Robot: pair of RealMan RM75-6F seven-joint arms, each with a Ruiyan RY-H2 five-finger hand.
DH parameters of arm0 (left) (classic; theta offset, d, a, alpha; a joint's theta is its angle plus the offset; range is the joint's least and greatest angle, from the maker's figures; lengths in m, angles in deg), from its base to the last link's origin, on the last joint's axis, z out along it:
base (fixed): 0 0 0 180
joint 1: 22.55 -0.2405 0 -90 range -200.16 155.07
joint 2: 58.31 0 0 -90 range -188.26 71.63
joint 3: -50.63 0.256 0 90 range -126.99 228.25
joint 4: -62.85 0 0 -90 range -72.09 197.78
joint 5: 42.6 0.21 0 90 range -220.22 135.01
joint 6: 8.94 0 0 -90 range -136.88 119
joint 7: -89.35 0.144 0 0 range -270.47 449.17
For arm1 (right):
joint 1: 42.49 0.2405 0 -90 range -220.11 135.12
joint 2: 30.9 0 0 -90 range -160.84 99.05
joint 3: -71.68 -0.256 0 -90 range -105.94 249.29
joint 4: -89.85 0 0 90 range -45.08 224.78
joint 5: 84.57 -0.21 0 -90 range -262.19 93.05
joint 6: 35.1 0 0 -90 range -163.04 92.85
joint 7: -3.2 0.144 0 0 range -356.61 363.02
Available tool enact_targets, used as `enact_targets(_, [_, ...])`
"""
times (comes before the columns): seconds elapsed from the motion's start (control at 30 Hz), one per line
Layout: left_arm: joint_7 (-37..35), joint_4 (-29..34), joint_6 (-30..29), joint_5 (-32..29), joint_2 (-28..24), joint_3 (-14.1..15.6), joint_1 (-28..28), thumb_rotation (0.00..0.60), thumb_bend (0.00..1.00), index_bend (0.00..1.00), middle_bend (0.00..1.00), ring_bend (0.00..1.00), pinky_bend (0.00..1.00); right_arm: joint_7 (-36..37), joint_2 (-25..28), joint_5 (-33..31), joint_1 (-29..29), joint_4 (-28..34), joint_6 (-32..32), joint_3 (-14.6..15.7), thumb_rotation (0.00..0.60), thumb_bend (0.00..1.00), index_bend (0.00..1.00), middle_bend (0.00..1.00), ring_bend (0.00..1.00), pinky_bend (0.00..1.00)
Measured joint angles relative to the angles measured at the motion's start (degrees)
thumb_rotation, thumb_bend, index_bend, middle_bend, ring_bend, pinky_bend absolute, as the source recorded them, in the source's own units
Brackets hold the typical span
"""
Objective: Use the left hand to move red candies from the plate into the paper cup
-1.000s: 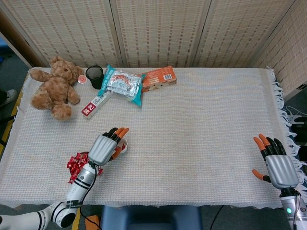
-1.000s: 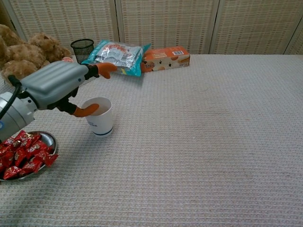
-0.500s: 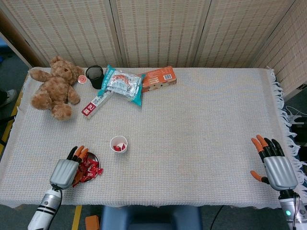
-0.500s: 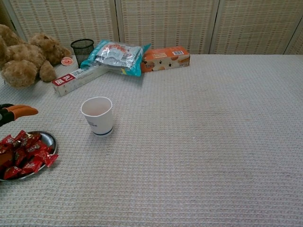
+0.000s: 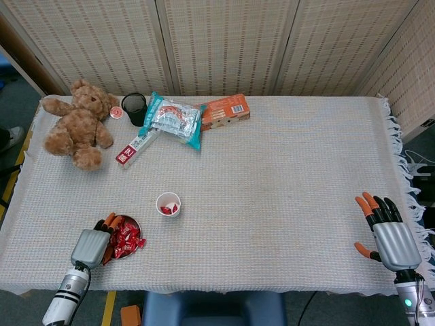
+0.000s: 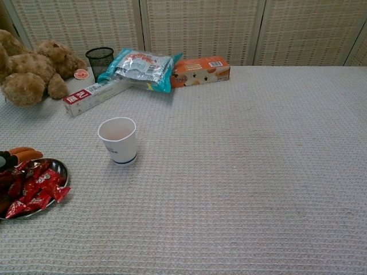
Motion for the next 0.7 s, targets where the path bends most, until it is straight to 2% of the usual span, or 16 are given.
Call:
enact_targets(0.23, [-0.5,-1.5,0.6,0.7,1.1,-0.3,0.2,0.6,0.33,0.19,0.17,0.28,0.88,0.0,0.0,-0.3,0.0,0.0,0.2,-0.1,0.6,0.08,0.0,0.0,0.0,0.0])
enact_targets(0.5, [0.9,-4.1,0.1,1.8,2.9,-0.4,0.3,0.6,0.35,0.4,0.29,0.36,0.92,-0.3,0.1,-0.7,0.0,0.2,0.4,-0.2,0.6,0.08,0.0,0.0,0.0,0.0])
enact_targets(0.7, [1.0,-5.6,-1.5,3.6,4.1,-0.4,-0.2,0.6,0.38,0.49,0.39,0.44,0.94,-0.5,0.1,-1.1,0.2,0.2,0.8,-0.2,0.6,0.08,0.0,0.0,0.0,0.0])
